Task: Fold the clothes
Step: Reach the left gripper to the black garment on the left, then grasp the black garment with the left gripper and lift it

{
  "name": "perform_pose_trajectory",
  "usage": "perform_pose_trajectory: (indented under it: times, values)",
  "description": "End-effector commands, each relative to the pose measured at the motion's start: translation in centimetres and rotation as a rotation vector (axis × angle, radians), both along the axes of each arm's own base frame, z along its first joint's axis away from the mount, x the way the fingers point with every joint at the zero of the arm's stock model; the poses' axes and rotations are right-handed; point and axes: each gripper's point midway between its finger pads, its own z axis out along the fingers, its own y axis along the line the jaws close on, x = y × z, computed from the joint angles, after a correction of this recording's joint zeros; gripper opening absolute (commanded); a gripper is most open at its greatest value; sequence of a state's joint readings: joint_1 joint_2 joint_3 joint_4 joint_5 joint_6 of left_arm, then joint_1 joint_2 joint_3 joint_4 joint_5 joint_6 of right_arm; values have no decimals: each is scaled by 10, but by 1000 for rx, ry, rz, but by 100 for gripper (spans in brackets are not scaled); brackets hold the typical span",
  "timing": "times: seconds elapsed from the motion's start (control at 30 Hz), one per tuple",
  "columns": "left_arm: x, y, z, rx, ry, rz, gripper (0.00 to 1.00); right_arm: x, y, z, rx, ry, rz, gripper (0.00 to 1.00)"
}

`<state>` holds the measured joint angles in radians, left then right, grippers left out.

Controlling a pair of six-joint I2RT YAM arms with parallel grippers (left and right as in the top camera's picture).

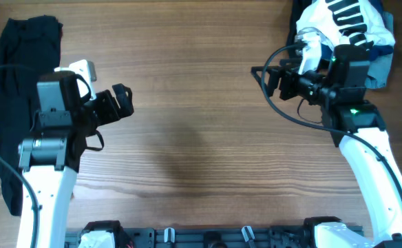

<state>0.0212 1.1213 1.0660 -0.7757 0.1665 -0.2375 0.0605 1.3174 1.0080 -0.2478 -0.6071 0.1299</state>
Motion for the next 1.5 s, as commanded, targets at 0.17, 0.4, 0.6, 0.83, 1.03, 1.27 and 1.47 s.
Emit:
perform_pose_trajectory:
  times: [0.17, 0.4, 0.6, 0.83, 1.03, 1.27, 1.47]
  values:
    - [11, -2, -20, 2, 68, -23, 100, 1, 20, 9, 51, 8, 53, 99]
    - [23, 80, -92, 115, 291, 311, 91, -13, 48, -16, -105, 35, 73, 98]
    - [51, 141, -161, 255, 363, 471, 93, -20, 51, -27, -115, 83, 85, 94]
    - [58, 176, -194, 285, 377, 485, 94, -12, 53, -59, -130, 164, 88, 91]
    - [69, 168, -193, 251, 339, 459, 54, -8, 54, -71, -131, 194, 85, 84]
    - [64, 170, -209, 248, 380, 460, 53, -8, 54, -72, -120, 207, 75, 83]
    - [59, 169, -218, 246, 413, 455, 17, -8, 54, -72, -121, 206, 75, 82]
